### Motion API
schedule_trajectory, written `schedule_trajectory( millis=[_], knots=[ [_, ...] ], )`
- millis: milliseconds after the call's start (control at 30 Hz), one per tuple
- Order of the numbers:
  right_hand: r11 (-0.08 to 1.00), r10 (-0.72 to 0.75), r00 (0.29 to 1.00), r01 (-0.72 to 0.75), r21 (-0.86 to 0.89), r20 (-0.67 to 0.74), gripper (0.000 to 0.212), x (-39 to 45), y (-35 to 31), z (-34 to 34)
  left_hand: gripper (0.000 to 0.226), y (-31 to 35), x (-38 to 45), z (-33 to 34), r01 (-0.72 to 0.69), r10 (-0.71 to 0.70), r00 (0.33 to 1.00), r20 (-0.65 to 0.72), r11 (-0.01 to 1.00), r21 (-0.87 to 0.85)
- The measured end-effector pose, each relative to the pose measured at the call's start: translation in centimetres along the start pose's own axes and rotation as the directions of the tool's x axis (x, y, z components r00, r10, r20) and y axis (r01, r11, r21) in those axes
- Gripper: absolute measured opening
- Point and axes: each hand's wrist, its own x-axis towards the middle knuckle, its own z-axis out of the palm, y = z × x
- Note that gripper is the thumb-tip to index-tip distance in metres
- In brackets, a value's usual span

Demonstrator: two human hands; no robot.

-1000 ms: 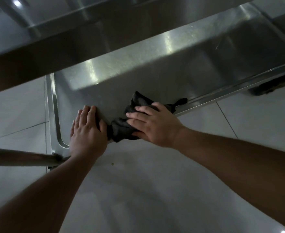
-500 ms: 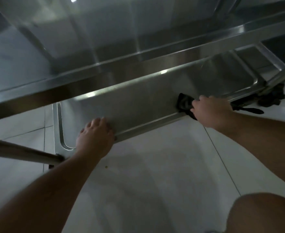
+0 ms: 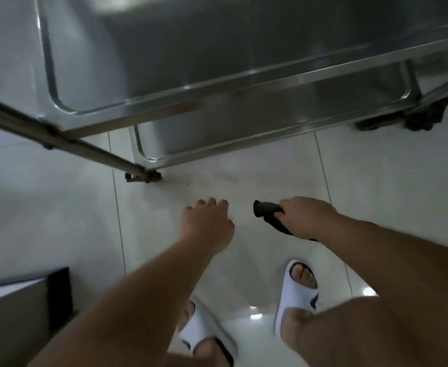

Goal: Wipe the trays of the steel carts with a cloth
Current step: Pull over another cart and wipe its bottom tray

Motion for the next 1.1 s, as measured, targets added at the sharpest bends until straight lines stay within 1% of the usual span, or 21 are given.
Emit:
schedule_trajectory(
  millis=[67,200,333,400,467,533,633,867,1033,1100],
  knots=[
    [0.999,0.007,0.999,-0.009,0.032,0.037,0.034,-3.6,-0.7,0.0,0.045,0.3,-4.0,-0.7,0.006,-0.004,0.999,0.045,0.999,-0.040],
    [0.997,0.002,1.000,-0.003,0.082,0.001,0.036,-11.7,-1.5,-1.1,0.042,1.4,-12.0,-3.8,0.018,-0.014,0.998,0.055,0.997,-0.077],
    [0.995,0.046,0.994,-0.055,0.089,0.100,0.036,-19.7,-2.4,-4.8,0.040,3.3,-20.0,-8.6,0.050,-0.041,0.994,0.104,0.995,-0.089],
    [0.991,0.047,0.996,-0.055,0.124,0.071,0.033,-23.8,-2.3,-6.8,0.039,4.9,-23.7,-11.6,0.046,-0.035,0.994,0.100,0.993,-0.111],
    [0.976,0.063,0.998,-0.065,0.209,0.019,0.031,-27.8,-1.9,-8.7,0.038,6.4,-26.5,-14.9,0.047,-0.034,0.995,0.094,0.989,-0.140],
    [0.952,0.096,0.995,-0.089,0.292,-0.007,0.033,-31.7,-1.0,-10.9,0.037,7.6,-28.7,-18.8,0.059,-0.049,0.996,0.070,0.987,-0.150],
    [0.915,0.139,0.989,-0.105,0.391,-0.058,0.038,-37.1,0.9,-14.5,0.037,9.6,-31.5,-25.2,0.055,-0.056,0.998,-0.004,0.989,-0.139],
    [0.873,0.224,0.954,-0.105,0.476,-0.200,0.036,-48.2,7.6,-21.5,0.045,16.5,-36.9,-39.4,-0.006,-0.015,0.985,-0.175,0.993,-0.119],
    [0.849,0.288,0.902,-0.084,0.521,-0.323,0.027,-53.3,13.1,-26.0,0.050,21.4,-38.4,-46.7,-0.107,0.098,0.958,-0.270,0.994,-0.018],
    [0.832,0.319,0.869,-0.066,0.551,-0.377,0.027,-54.8,15.2,-27.9,0.050,22.7,-38.1,-49.4,-0.135,0.136,0.942,-0.308,0.990,0.025]
  ],
)
